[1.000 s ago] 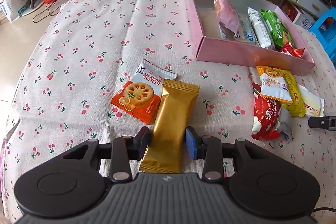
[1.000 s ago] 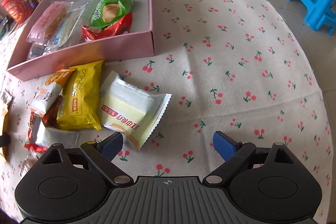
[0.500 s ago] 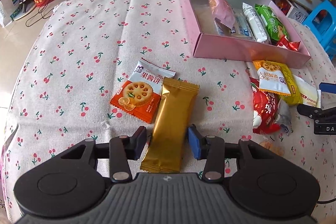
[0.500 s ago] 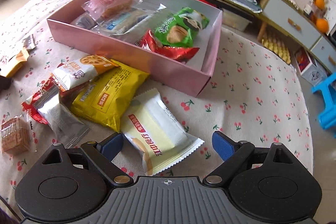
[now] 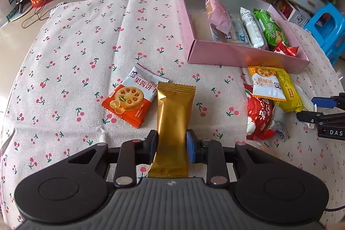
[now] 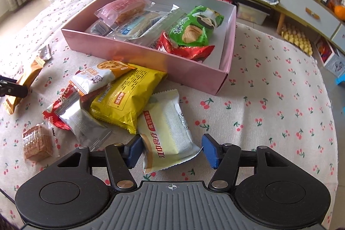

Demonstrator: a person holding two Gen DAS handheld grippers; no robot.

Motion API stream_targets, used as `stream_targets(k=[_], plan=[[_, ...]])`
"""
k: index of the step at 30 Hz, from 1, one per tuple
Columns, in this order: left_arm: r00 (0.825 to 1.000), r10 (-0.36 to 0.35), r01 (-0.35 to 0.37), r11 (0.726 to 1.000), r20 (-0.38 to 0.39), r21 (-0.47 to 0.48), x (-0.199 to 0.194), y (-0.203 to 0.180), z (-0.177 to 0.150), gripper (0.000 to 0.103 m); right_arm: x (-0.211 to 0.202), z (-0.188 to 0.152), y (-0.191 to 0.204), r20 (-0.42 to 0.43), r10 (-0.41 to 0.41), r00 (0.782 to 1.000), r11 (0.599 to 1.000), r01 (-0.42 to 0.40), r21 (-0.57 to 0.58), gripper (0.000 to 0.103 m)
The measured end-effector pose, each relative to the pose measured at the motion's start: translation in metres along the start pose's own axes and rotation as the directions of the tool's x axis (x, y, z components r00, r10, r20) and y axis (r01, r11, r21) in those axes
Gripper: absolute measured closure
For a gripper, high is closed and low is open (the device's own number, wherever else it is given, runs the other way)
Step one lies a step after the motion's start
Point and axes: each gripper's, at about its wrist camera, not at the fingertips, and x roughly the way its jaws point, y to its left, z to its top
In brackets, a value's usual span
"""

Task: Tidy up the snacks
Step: 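Grasp the gold wrapped cake with the left tool while the right tool grasps the white-yellow cake pack, then carry the gold cake and white-yellow pack into the pink box and open both tools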

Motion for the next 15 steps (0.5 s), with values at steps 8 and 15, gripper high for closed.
stream_targets(k=[8, 15], plan=[[0.999, -0.049, 0.05, 0.997, 0.005, -0.061, -0.003, 0.004, 0.003, 0.077, -0.01, -0.005, -0.021, -0.076, 0.039, 0.996, 0.984, -0.025, 0.177, 0.044], [0.997, -0.076, 0.078, 0.992, 0.02, -0.097, -0.008, 0.005, 0.005, 0.077, -0.031, -0.01, -0.032, -0.042, 0.078, 0.996, 0.97, -0.066, 0.235, 0.045]])
